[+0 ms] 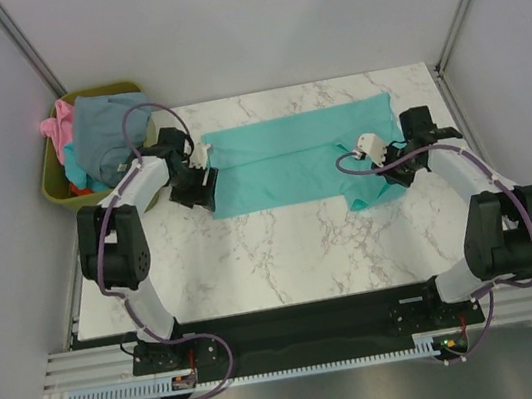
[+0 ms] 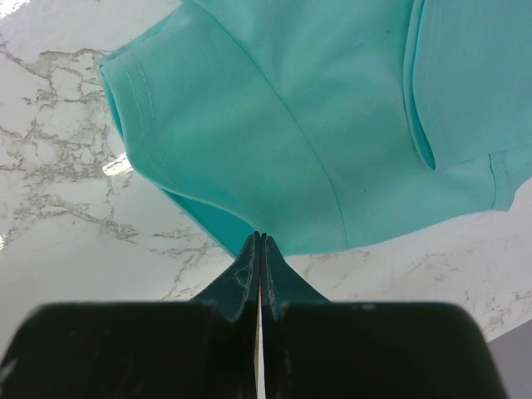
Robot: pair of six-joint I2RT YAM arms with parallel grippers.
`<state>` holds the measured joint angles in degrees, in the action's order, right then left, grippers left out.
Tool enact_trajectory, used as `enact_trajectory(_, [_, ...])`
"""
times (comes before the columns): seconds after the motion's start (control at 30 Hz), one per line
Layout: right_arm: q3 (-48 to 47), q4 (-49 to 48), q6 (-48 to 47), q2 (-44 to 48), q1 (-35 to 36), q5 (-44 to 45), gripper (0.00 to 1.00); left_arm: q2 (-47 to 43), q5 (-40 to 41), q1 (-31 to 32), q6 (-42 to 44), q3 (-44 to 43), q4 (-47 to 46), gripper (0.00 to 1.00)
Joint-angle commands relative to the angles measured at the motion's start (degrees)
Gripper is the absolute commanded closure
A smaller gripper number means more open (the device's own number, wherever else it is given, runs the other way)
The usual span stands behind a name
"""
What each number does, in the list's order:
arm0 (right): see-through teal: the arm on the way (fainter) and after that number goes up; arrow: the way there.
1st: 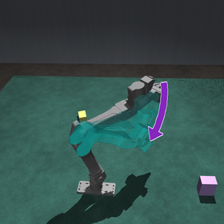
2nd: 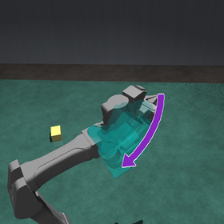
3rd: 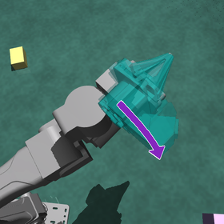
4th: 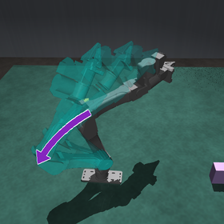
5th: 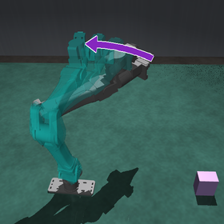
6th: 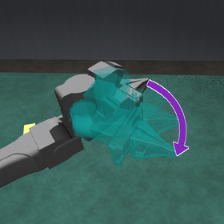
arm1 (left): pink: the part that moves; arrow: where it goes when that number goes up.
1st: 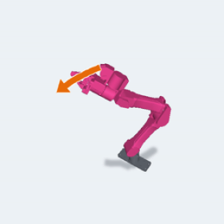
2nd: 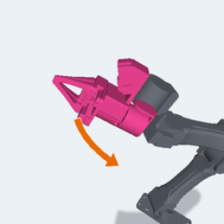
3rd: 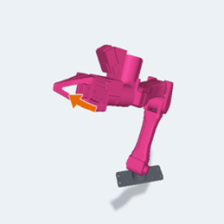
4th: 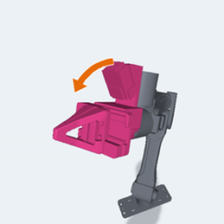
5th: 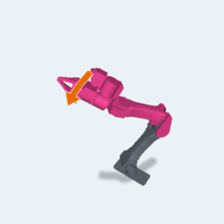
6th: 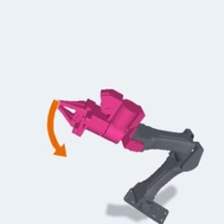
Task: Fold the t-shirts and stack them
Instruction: Fold the tshirt
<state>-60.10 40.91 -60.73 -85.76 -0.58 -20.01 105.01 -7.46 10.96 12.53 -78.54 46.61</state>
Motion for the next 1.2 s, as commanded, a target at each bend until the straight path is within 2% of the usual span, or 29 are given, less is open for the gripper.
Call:
enact_trajectory(0.0, [-2.39,-0.83,1.58,-1.17,1.71,-0.47,1.0,1.6,-19.34,0.03,-3.39,-3.89,3.05,0.27])
enact_trajectory(0.13, [-2.57,-1.44,2.28,-1.78,2.25,-0.21,1.0,3.53,-22.06,0.11,-3.75,-4.08,3.4,0.34])
enact_trajectory(0.3, [-2.92,-1.88,2.81,-2.05,2.69,-0.03,1.0,4.67,-23.65,0.55,-4.1,-4.25,3.75,0.34])
enact_trajectory(0.63, [-3.01,-2.85,3.78,-2.84,2.95,-0.03,1.0,5.73,-16.98,0.29,-5.42,-3.37,2.79,0.38])
enact_trajectory(0.8, [-2.4,-3.38,3.95,-2.84,2.95,-0.03,1.0,6.78,-16.97,-0.24,-5.42,-3.19,2.78,0.38])
enact_trajectory(0.83, [-2.31,-3.38,4.04,-3.01,2.95,-0.03,1.0,7.13,-12.88,-0.24,-5.59,-3.46,1.91,0.38])
enact_trajectory(1.17, [-3.27,-3.55,4.22,-3.89,2.95,0.41,1.0,12.5,-12.04,-0.24,-4.8,-7.68,1.73,0.42])
